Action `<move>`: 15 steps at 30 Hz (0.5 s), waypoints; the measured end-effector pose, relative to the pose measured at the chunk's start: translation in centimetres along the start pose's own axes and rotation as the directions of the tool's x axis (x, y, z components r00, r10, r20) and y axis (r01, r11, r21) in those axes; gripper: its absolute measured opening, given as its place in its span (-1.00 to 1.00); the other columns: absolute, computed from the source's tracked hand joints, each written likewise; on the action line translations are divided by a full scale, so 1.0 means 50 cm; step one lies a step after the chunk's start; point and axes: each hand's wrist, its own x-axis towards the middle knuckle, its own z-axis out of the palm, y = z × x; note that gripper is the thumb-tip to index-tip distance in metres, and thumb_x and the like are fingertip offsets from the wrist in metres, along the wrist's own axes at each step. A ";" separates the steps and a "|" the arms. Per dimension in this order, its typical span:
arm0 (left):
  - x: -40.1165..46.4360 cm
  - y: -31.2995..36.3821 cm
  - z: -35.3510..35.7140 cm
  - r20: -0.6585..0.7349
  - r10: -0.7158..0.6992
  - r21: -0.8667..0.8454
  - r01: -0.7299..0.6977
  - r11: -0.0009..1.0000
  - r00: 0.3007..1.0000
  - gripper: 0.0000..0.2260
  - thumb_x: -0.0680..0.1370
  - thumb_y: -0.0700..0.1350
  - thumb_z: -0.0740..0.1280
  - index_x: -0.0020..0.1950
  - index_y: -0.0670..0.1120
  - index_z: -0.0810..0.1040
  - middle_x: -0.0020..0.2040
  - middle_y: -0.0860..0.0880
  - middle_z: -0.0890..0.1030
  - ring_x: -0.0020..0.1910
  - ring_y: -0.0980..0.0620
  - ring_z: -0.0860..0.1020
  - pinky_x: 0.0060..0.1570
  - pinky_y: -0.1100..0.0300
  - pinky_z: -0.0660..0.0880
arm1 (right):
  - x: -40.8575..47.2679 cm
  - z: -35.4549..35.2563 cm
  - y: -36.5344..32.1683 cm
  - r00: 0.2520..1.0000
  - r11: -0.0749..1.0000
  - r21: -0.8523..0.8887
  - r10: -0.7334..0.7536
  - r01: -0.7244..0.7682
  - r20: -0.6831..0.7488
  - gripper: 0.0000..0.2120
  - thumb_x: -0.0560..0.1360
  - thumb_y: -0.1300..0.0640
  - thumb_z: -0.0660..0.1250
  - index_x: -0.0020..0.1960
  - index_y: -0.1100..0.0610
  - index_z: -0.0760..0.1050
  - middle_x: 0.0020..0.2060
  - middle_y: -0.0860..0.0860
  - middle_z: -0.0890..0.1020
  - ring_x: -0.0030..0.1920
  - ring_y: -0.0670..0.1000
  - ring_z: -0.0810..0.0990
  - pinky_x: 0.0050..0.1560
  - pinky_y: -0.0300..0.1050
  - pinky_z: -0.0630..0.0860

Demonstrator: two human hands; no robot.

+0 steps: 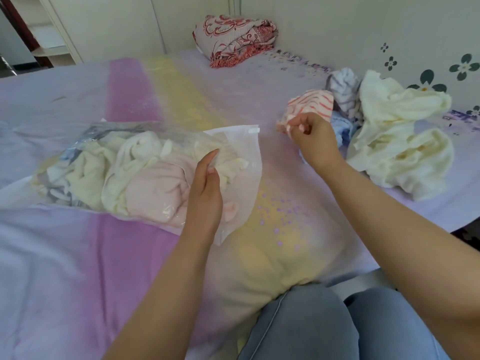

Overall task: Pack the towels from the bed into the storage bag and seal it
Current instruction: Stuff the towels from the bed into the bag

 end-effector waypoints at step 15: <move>-0.032 0.019 -0.034 -0.097 0.050 -0.100 -0.060 0.993 0.994 -0.71 0.69 -0.10 0.12 0.18 0.26 0.52 0.23 0.26 0.54 0.27 0.35 0.45 0.32 0.22 0.40 | -0.130 0.022 0.010 0.867 0.847 -0.522 0.181 0.102 0.465 -0.05 0.37 -0.03 0.45 0.52 -0.12 -0.13 0.53 0.15 -0.08 0.53 0.14 0.00 0.46 0.04 0.09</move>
